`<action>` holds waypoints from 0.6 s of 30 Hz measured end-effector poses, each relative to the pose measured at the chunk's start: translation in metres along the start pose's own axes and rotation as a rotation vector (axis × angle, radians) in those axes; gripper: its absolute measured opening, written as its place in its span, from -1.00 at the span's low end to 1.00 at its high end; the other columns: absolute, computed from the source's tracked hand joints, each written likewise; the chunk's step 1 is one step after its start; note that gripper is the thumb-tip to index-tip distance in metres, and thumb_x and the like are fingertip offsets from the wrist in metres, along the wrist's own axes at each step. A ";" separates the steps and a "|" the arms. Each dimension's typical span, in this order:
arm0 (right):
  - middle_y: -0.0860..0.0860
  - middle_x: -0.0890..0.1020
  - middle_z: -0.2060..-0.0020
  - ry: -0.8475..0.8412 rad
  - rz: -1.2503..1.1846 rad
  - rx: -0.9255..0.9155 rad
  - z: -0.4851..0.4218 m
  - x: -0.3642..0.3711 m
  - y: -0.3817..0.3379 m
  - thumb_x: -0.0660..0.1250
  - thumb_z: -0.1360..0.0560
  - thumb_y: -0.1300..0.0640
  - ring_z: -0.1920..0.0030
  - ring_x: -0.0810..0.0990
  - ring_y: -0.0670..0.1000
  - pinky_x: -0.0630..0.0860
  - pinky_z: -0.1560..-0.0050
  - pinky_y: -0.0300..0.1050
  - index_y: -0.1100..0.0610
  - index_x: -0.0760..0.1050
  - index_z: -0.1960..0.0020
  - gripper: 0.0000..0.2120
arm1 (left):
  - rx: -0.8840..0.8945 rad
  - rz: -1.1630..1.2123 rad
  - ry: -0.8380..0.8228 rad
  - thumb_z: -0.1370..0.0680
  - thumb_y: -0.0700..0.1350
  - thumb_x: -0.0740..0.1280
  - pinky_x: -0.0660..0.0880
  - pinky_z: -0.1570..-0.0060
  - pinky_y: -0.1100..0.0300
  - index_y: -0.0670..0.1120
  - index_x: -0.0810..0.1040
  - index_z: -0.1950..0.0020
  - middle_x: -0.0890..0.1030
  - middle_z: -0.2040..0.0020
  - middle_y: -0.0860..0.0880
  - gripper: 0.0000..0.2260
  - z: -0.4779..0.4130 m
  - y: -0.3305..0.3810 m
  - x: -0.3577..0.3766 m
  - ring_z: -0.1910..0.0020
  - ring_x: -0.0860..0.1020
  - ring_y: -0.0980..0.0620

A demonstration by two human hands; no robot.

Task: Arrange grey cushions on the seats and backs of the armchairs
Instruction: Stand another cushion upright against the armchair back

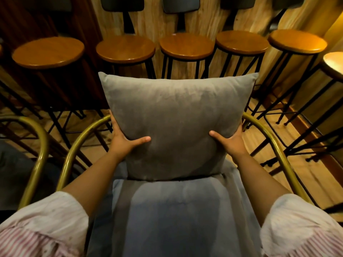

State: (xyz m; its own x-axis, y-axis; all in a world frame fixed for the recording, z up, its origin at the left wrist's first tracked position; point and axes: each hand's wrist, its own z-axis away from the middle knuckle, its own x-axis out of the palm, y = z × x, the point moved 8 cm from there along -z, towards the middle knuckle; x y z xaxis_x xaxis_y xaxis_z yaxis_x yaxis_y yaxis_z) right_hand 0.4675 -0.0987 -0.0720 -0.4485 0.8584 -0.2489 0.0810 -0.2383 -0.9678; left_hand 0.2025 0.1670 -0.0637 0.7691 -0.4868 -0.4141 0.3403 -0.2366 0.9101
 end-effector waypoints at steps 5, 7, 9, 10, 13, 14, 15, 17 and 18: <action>0.06 0.24 -0.49 -0.015 0.037 0.023 -0.004 0.006 0.009 0.56 -0.29 0.08 -0.45 0.28 0.09 0.24 -0.28 -0.20 0.05 -0.07 -0.54 0.05 | -0.093 -0.106 -0.053 -0.17 0.13 0.58 0.17 -0.46 -0.17 0.13 -0.44 -0.48 -0.02 -0.59 -0.09 0.30 -0.008 -0.013 0.005 -0.54 0.10 -0.18; 0.07 0.23 -0.50 -0.023 0.042 0.050 -0.003 0.008 0.013 0.54 -0.31 0.07 -0.46 0.27 0.10 0.24 -0.31 -0.16 0.06 -0.08 -0.54 0.03 | -0.149 -0.140 -0.073 -0.22 0.09 0.58 0.18 -0.45 -0.19 0.12 -0.46 -0.47 -0.02 -0.58 -0.14 0.28 -0.010 -0.016 0.008 -0.53 0.09 -0.22; 0.06 0.22 -0.50 -0.039 0.045 0.053 0.004 0.009 0.012 0.52 -0.33 0.05 -0.47 0.25 0.10 0.23 -0.32 -0.15 0.05 -0.09 -0.54 0.01 | -0.174 -0.138 -0.080 -0.24 0.07 0.57 0.18 -0.45 -0.21 0.12 -0.47 -0.46 -0.04 -0.58 -0.15 0.26 -0.008 -0.015 0.009 -0.54 0.08 -0.23; 0.05 0.21 -0.50 -0.045 0.047 0.030 0.009 0.009 0.008 0.52 -0.34 0.04 -0.47 0.25 0.09 0.23 -0.32 -0.15 0.03 -0.08 -0.54 0.00 | -0.174 -0.131 -0.078 -0.25 0.06 0.57 0.17 -0.45 -0.21 0.12 -0.46 -0.47 -0.04 -0.59 -0.14 0.25 -0.005 -0.012 0.008 -0.54 0.07 -0.23; -0.02 0.26 -0.48 -0.034 0.080 -0.072 0.033 0.001 -0.008 0.48 -0.40 0.03 -0.44 0.25 -0.02 0.23 -0.33 -0.18 -0.01 0.03 -0.53 -0.13 | -0.162 -0.057 -0.101 -0.31 0.01 0.55 0.20 -0.45 -0.19 0.08 -0.38 -0.51 0.01 -0.59 -0.09 0.18 0.015 0.000 0.006 -0.54 0.10 -0.16; -0.04 0.29 -0.46 -0.036 0.107 -0.096 0.044 -0.002 -0.015 0.45 -0.42 0.03 -0.42 0.25 -0.07 0.24 -0.33 -0.18 0.00 0.06 -0.52 -0.18 | -0.167 -0.025 -0.120 -0.34 -0.02 0.53 0.21 -0.45 -0.17 0.06 -0.35 -0.52 0.03 -0.59 -0.09 0.14 0.027 0.007 0.003 -0.54 0.12 -0.14; -0.06 0.31 -0.45 -0.049 0.136 -0.099 0.055 -0.003 -0.020 0.43 -0.44 0.03 -0.41 0.24 -0.11 0.24 -0.34 -0.18 0.02 0.08 -0.53 -0.21 | -0.173 -0.012 -0.145 -0.38 -0.05 0.51 0.22 -0.45 -0.15 0.04 -0.31 -0.54 0.05 -0.58 -0.09 0.09 0.041 0.014 0.002 -0.54 0.13 -0.13; -0.01 0.28 -0.47 -0.083 0.206 -0.087 0.076 -0.004 -0.028 0.39 -0.47 0.03 -0.46 0.23 -0.05 0.22 -0.37 -0.20 0.09 0.07 -0.54 -0.23 | -0.172 -0.043 -0.223 -0.45 -0.09 0.44 0.21 -0.46 -0.05 -0.01 -0.20 -0.56 0.08 -0.58 -0.10 -0.06 0.070 0.030 0.001 -0.54 0.13 -0.10; 0.06 0.27 -0.49 -0.106 0.243 -0.084 0.088 -0.002 -0.035 0.38 -0.48 0.05 -0.48 0.23 0.01 0.19 -0.39 -0.21 0.13 0.07 -0.54 -0.25 | -0.170 -0.076 -0.250 -0.49 -0.07 0.40 0.21 -0.46 -0.01 -0.02 -0.12 -0.57 0.10 -0.57 -0.10 -0.15 0.087 0.040 -0.001 -0.54 0.13 -0.09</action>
State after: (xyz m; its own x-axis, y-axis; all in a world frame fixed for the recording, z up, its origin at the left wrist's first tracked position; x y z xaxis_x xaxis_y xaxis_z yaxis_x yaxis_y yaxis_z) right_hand 0.3873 -0.1321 -0.0338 -0.4975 0.7269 -0.4734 0.2693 -0.3893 -0.8809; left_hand 0.1686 0.0851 -0.0287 0.5885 -0.6697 -0.4530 0.4935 -0.1463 0.8574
